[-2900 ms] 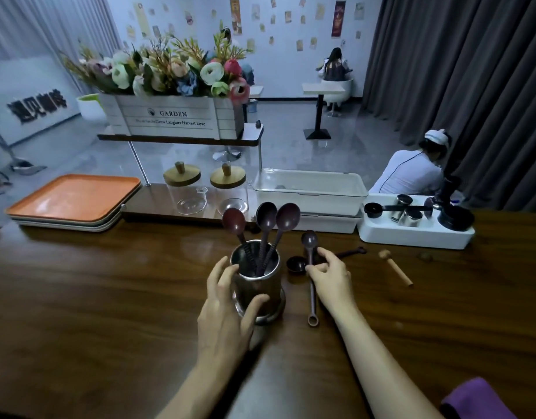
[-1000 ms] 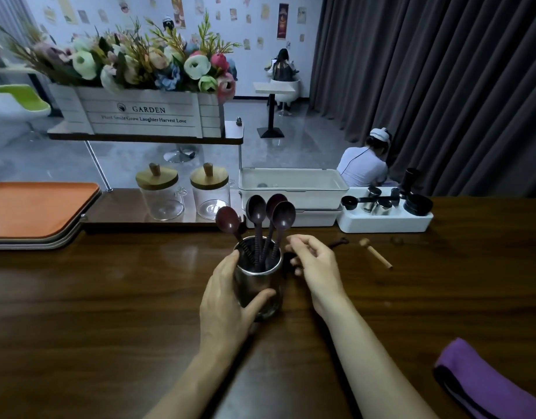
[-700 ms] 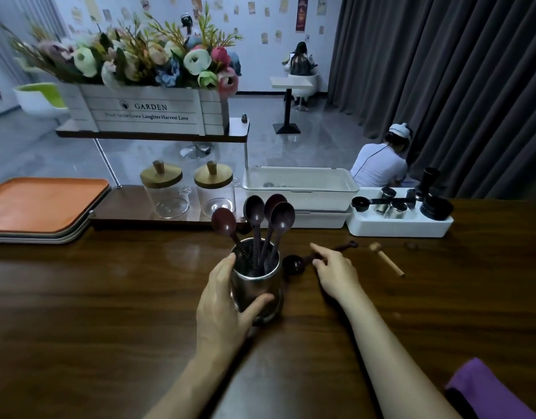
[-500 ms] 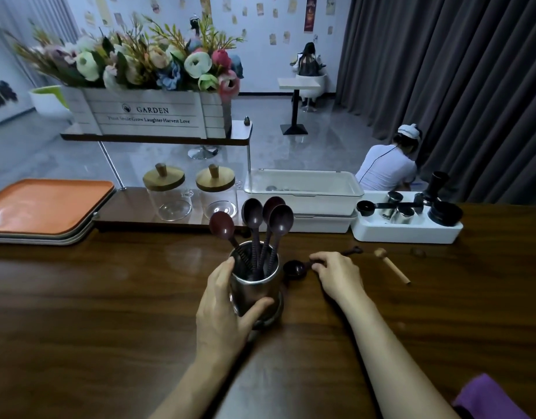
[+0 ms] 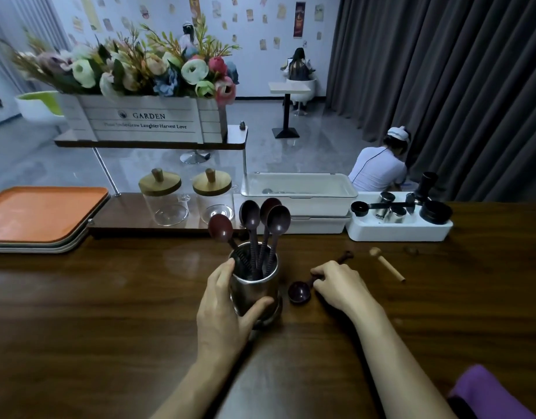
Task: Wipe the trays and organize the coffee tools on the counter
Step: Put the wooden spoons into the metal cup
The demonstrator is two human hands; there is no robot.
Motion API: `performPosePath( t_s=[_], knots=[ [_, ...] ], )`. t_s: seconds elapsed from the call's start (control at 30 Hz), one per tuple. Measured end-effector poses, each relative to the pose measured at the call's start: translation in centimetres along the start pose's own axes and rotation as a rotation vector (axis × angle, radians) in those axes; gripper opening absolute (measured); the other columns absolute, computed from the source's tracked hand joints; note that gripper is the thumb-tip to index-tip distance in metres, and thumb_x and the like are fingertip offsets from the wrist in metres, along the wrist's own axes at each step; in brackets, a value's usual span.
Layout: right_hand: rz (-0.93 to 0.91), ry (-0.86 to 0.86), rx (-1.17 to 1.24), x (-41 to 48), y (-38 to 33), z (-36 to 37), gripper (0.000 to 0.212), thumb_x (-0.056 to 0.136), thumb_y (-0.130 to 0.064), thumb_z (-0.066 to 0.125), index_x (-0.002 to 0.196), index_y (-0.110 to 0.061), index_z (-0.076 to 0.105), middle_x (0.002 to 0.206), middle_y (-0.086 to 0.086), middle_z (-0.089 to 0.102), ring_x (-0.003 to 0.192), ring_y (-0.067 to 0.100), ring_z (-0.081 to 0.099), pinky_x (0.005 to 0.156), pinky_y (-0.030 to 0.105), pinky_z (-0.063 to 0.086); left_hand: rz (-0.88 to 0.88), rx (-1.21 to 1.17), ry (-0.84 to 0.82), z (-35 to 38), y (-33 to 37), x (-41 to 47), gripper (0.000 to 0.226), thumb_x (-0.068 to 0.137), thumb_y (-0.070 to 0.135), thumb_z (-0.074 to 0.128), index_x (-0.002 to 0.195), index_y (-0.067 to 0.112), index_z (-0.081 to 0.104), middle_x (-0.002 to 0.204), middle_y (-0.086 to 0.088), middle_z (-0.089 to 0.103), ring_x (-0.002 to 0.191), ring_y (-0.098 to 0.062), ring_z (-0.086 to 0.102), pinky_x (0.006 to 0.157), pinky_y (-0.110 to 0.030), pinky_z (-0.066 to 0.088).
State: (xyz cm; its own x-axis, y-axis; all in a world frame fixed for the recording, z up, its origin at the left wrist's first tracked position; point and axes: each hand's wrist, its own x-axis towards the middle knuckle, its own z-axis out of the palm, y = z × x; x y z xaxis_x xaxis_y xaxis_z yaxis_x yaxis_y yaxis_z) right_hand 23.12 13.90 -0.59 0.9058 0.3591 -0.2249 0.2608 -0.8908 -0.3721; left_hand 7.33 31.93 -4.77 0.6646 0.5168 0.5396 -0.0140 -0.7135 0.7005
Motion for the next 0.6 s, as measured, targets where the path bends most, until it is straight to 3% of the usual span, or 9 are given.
performPosePath(
  t_s=[0.17, 0.37, 0.6],
  knots=[
    [0.016, -0.037, 0.016, -1.5, 0.7, 0.1, 0.038, 0.100, -0.030, 0.051, 0.137, -0.035, 0.060, 0.141, 0.001, 0.060, 0.129, 0.029, 0.055, 0.107, 0.041, 0.047, 0.013, 0.007, -0.027, -0.3, 0.2, 0.0, 0.098, 0.070, 0.069, 0.075, 0.149, 0.027, 0.034, 0.144, -0.002, 0.053, 0.126, -0.021, 0.059, 0.094, -0.037, 0.054],
    [0.051, 0.064, 0.033, -3.3, 0.6, 0.4, 0.017, 0.095, -0.038, 0.064, 0.109, -0.042, 0.073, 0.118, -0.006, 0.072, 0.111, 0.021, 0.066, 0.095, 0.039, 0.054, 0.006, 0.030, -0.053, -0.6, 0.3, -0.1, 0.098, 0.069, 0.051, 0.085, 0.149, 0.026, 0.034, 0.146, -0.001, 0.052, 0.126, -0.022, 0.059, 0.094, -0.039, 0.054],
    [0.065, 0.157, 0.038, -5.0, 0.7, 0.4, 0.013, 0.089, -0.042, 0.072, 0.100, -0.037, 0.077, 0.111, -0.010, 0.069, 0.110, 0.017, 0.061, 0.089, 0.036, 0.052, 0.004, 0.001, -0.067, -1.2, 0.2, 0.0, 0.098, 0.069, 0.049, 0.087, 0.149, 0.028, 0.034, 0.146, 0.001, 0.052, 0.128, -0.020, 0.057, 0.096, -0.040, 0.054]
  ],
)
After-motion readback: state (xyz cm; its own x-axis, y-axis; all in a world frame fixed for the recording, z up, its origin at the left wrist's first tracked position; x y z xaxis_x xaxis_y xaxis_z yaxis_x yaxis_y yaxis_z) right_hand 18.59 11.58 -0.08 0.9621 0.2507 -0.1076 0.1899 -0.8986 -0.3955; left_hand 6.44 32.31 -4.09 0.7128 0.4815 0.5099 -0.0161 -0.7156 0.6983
